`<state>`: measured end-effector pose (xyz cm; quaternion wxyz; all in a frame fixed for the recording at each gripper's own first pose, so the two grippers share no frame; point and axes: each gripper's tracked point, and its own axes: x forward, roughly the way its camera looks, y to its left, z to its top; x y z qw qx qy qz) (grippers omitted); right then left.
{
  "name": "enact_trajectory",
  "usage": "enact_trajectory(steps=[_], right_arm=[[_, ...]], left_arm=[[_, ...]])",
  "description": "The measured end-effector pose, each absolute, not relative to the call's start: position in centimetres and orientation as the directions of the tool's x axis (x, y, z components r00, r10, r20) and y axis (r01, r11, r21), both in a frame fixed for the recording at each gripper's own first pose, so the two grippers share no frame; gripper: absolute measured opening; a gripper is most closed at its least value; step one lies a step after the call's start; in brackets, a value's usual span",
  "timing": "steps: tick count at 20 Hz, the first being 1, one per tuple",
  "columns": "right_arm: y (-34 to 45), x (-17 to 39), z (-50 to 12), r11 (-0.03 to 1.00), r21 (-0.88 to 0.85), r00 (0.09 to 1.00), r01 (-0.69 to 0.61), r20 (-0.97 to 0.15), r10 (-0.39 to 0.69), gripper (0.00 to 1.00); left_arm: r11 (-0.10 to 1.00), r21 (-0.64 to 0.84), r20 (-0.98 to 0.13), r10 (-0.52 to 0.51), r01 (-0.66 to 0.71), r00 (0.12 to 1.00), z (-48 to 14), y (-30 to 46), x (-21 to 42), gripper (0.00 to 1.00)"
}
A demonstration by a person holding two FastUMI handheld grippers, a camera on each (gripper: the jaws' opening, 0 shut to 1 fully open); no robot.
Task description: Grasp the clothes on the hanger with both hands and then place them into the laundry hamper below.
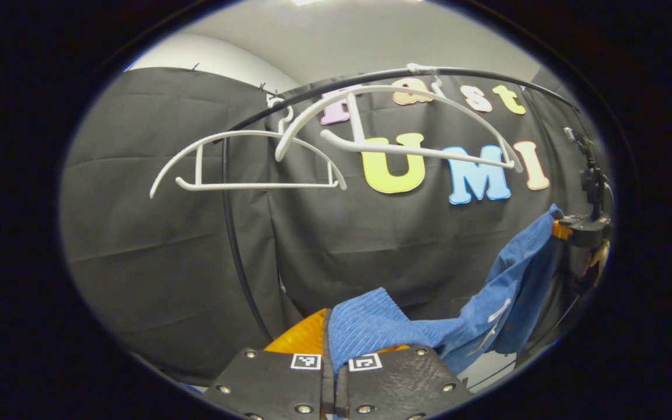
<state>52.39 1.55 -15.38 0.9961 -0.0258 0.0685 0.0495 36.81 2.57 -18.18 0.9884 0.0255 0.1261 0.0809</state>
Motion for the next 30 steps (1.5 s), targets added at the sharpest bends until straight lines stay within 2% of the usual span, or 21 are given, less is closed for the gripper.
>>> enact_trajectory(steps=[6,12,17,20,23,30], right_arm=[[2.3,43.9,-11.7,0.989,-0.043,0.985,-0.142,-0.105,0.137,0.01],[4.2,33.0,-5.7,0.987,-0.036,0.987,-0.154,-0.044,0.153,0.02],[6.6,23.0,-2.9,0.989,0.012,0.988,-0.151,-0.014,0.151,0.02],[7.8,18.0,-4.0,0.988,0.011,0.987,-0.152,-0.050,0.152,0.02],[9.0,15.0,-7.4,0.986,0.015,0.976,-0.167,-0.140,0.168,0.02],[9.9,12.6,-17.5,0.982,0.063,0.923,-0.178,-0.334,0.189,0.02]], left_arm=[[0.993,0.031,-0.167,0.118,-0.114,0.979,-13.9,3.1,32.7,0.04],[0.999,-0.004,-0.066,0.036,-0.037,0.997,-6.4,4.9,24.1,0.04],[0.996,-0.033,-0.066,-0.079,0.077,0.995,-5.0,3.8,19.7,0.03],[0.991,-0.052,-0.095,-0.132,0.127,0.987,-6.2,3.0,16.3,0.03],[0.980,-0.114,-0.144,-0.179,0.164,0.973,-8.8,1.5,14.4,0.03],[0.956,-0.218,-0.247,-0.249,0.197,0.937,-18.2,-3.7,12.7,0.04]])
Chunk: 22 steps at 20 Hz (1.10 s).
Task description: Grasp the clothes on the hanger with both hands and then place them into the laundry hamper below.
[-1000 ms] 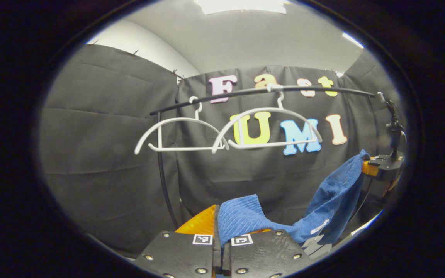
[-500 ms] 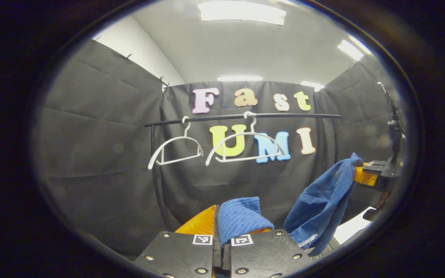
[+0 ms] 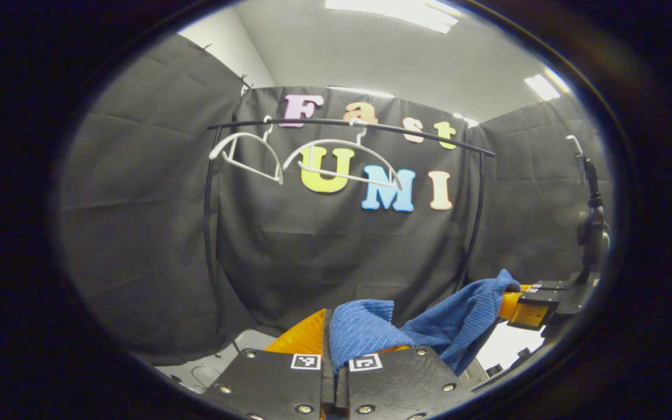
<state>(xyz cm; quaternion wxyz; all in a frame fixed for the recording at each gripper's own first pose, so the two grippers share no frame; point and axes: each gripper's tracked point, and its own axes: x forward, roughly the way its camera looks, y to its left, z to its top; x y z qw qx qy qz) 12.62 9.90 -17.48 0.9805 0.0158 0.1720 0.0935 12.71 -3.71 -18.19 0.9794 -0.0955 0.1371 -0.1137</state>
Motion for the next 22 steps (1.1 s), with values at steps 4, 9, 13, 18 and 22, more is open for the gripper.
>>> enact_trajectory(steps=[4,9,13,18,22], right_arm=[[11.6,13.4,-19.6,0.972,0.094,0.911,-0.213,-0.341,0.233,0.02],[12.8,15.7,-22.8,0.962,0.133,0.906,-0.239,-0.325,0.270,0.02],[13.1,17.0,-28.9,0.961,0.155,0.873,-0.230,-0.404,0.274,0.02],[12.8,17.3,-37.1,0.965,0.099,0.822,-0.241,-0.508,0.257,0.02],[11.8,17.0,-42.6,0.971,0.063,0.766,-0.230,-0.604,0.221,0.02]], left_arm=[[0.948,-0.241,-0.233,-0.266,0.210,0.935,-20.2,-6.4,14.4,0.04],[0.954,-0.268,-0.261,-0.208,0.136,0.943,-24.2,-5.9,16.0,0.04],[0.964,-0.241,-0.345,-0.190,0.109,0.919,-30.2,-6.4,17.4,0.05],[0.975,-0.201,-0.437,-0.174,0.093,0.882,-38.1,-8.3,16.7,0.05],[0.982,-0.179,-0.539,-0.151,0.062,0.829,-45.1,-8.8,15.8,0.05]])
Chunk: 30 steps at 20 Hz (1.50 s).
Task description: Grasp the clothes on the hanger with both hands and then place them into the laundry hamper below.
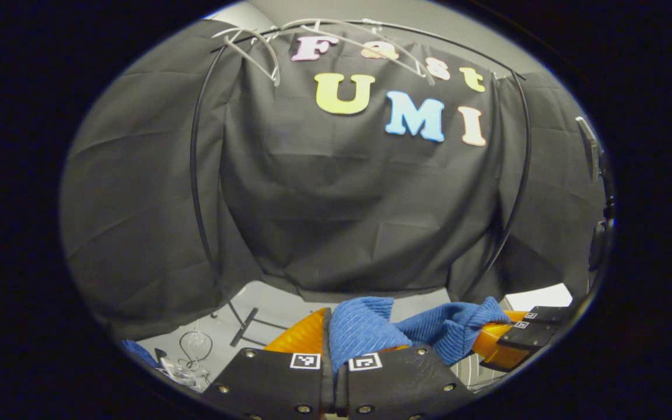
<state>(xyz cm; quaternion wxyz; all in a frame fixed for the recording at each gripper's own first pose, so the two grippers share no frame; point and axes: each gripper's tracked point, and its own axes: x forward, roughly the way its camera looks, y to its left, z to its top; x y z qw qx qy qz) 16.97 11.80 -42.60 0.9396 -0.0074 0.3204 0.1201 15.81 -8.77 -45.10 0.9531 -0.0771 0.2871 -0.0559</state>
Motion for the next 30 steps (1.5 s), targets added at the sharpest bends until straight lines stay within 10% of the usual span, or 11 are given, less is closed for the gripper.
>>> enact_trajectory(steps=[14,19,30], right_arm=[[9.9,12.3,-52.1,0.971,0.031,0.546,-0.237,-0.823,0.159,0.10],[10.0,12.0,-50.4,0.976,0.021,0.572,-0.215,-0.808,0.144,0.94],[6.7,11.5,-26.9,0.991,-0.047,0.857,-0.125,-0.509,0.083,0.96]], left_arm=[[0.989,-0.132,-0.815,-0.149,0.072,0.560,-60.8,-8.4,7.6,0.07],[0.992,-0.108,-0.783,-0.127,0.068,0.609,-57.8,-6.8,8.0,0.96],[0.978,-0.107,-0.458,-0.208,0.178,0.865,-30.5,-3.2,9.3,0.95]])
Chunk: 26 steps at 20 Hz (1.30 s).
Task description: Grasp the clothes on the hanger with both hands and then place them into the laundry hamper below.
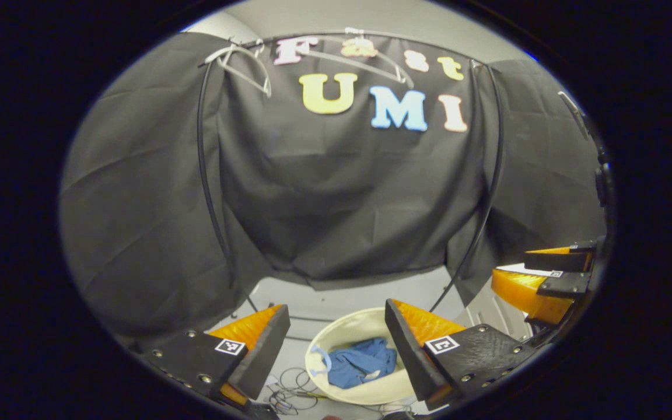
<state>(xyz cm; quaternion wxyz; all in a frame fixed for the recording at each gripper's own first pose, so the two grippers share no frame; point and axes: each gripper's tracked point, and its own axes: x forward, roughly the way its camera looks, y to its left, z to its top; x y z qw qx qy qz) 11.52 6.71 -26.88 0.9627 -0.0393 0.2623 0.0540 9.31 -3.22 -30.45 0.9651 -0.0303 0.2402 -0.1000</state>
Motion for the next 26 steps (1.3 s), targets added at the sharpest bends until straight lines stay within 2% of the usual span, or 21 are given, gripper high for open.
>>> enact_trajectory(steps=[4,7,13,17,26], right_arm=[[3.8,9.1,-17.4,0.993,-0.091,0.931,-0.076,-0.364,0.038,0.94],[1.7,6.9,-11.4,0.995,-0.095,0.967,-0.035,-0.256,0.009,0.94],[-1.6,3.3,-6.2,0.999,-0.032,0.991,0.029,-0.131,-0.033,0.94],[-3.3,1.0,-4.6,0.999,-0.015,0.994,0.040,-0.098,-0.041,0.95],[-5.0,-1.2,-2.2,0.999,-0.017,0.999,0.035,-0.017,-0.035,0.95]], left_arm=[[0.975,-0.113,-0.308,-0.217,0.191,0.926,-19.7,-1.6,8.6,0.95],[0.971,-0.132,-0.221,-0.224,0.198,0.949,-14.8,-1.2,8.0,0.94],[0.980,-0.107,-0.086,-0.179,0.170,0.980,-6.5,-0.2,4.5,0.94],[0.982,-0.091,-0.034,-0.167,0.163,0.985,-4.1,-1.1,0.6,0.94],[0.982,-0.087,-0.007,-0.168,0.166,0.986,-3.6,-4.5,-2.6,0.94]])
